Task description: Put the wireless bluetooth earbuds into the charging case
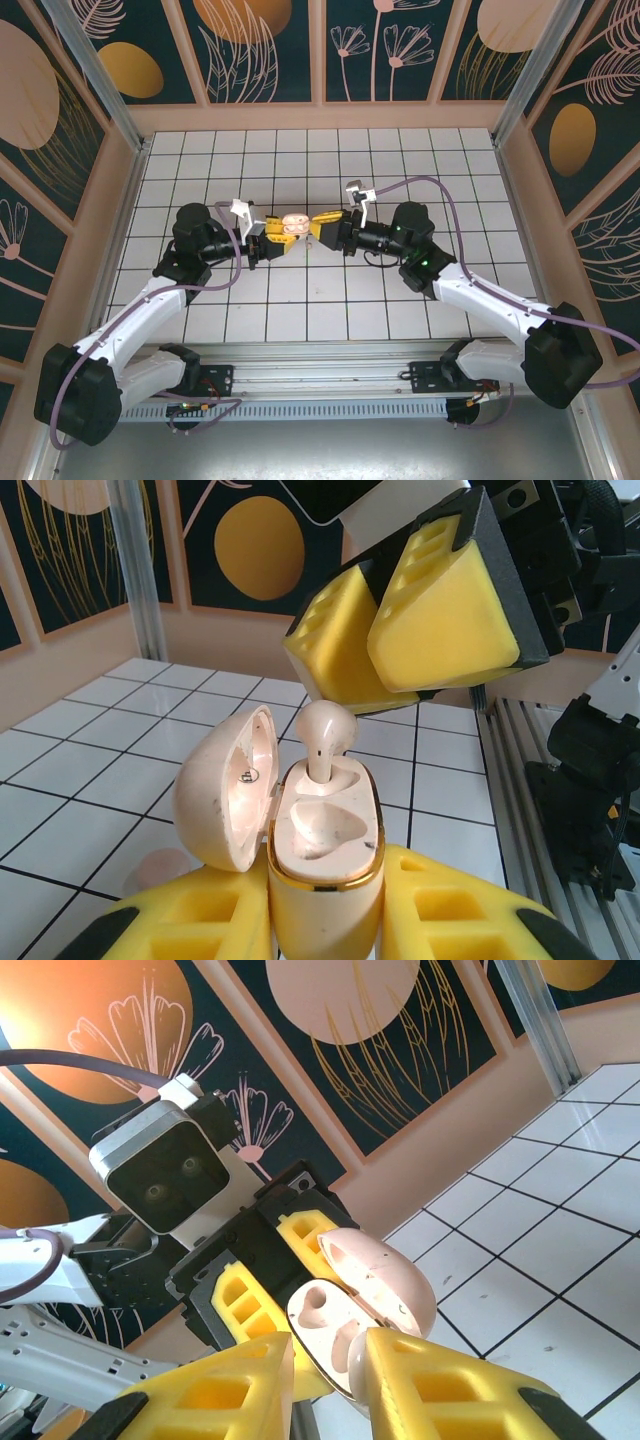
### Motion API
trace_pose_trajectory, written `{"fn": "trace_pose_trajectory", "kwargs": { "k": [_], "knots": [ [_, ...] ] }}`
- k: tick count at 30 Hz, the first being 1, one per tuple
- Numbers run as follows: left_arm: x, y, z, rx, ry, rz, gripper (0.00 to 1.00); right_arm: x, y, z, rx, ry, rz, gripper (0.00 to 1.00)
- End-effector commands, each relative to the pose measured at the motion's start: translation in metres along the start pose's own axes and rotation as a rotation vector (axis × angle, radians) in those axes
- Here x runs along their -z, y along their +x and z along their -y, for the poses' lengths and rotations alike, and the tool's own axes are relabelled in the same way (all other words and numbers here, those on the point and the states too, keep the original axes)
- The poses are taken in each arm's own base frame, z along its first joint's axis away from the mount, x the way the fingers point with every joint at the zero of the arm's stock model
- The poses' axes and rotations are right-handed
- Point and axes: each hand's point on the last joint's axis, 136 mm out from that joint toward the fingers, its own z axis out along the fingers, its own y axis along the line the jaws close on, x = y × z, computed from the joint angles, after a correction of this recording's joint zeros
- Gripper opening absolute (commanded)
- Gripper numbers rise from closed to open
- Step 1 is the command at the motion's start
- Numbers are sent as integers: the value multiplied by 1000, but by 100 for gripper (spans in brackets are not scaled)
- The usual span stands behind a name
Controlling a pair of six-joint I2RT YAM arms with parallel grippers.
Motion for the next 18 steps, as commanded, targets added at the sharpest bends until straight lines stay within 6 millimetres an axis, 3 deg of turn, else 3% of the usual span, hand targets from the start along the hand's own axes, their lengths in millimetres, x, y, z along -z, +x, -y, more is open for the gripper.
{"fn": "trace_pose_trajectory", "kwargs": {
  "k": [1,18],
  "knots": [
    [1,-11,5,-63,10,23,25,-6,0,-14,24,-42,-22,26],
    [2,-11,4,-70,2,18,25,-3,4,-15,17,-19,-37,25]
  ]
}}
